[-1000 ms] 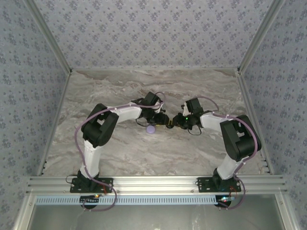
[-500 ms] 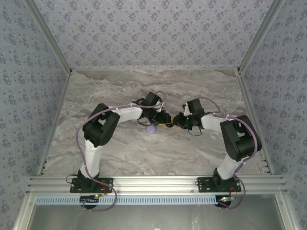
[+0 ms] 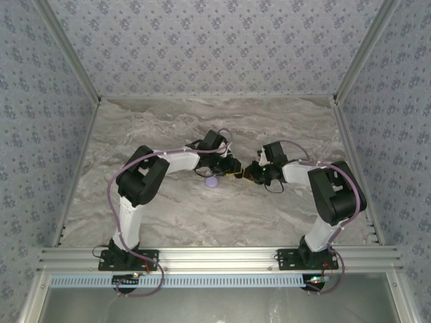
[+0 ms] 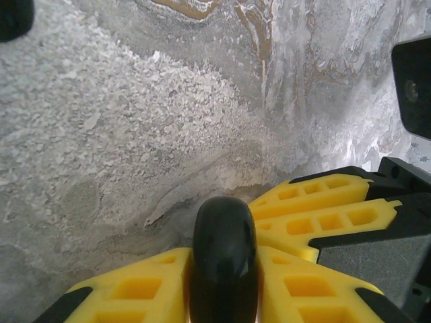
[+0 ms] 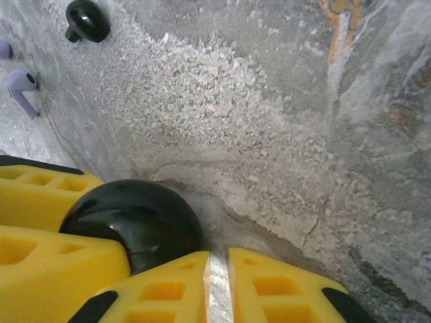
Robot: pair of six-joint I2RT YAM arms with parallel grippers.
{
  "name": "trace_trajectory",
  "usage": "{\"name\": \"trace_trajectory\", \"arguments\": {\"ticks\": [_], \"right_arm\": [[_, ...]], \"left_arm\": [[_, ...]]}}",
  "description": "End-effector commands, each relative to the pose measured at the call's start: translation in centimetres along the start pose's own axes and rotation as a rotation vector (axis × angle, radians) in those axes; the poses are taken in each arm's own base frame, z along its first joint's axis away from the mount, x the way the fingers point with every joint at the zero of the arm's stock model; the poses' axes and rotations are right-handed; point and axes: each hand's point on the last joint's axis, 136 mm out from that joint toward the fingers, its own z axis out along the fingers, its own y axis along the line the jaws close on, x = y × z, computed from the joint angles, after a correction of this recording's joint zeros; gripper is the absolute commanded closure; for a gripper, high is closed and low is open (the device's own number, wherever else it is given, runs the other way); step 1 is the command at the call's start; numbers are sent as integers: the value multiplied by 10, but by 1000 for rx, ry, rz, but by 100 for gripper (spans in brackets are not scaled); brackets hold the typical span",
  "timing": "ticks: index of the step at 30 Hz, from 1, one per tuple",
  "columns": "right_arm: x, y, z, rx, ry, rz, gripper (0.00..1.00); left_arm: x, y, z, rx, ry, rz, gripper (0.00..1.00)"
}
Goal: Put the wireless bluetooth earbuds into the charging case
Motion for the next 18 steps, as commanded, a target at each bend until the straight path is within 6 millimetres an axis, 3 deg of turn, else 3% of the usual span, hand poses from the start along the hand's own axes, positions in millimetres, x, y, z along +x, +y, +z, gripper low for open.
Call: {"name": "trace_trajectory", "arguments": {"ticks": [1, 9, 14, 18], "right_arm": [[3, -9, -4, 33, 5, 26, 81], [-8, -2, -28, 31, -55, -42, 68], [-24, 19, -59, -67, -100, -152, 61], [-37, 53, -89, -230, -139, -263, 55]], "left_arm": [[3, 2, 1, -11, 6, 8, 75], [-3, -5, -16, -8, -33, 44, 80], [-18, -23, -49, 58, -108, 103, 80], [-29, -45, -84, 141, -184, 163, 79]]}}
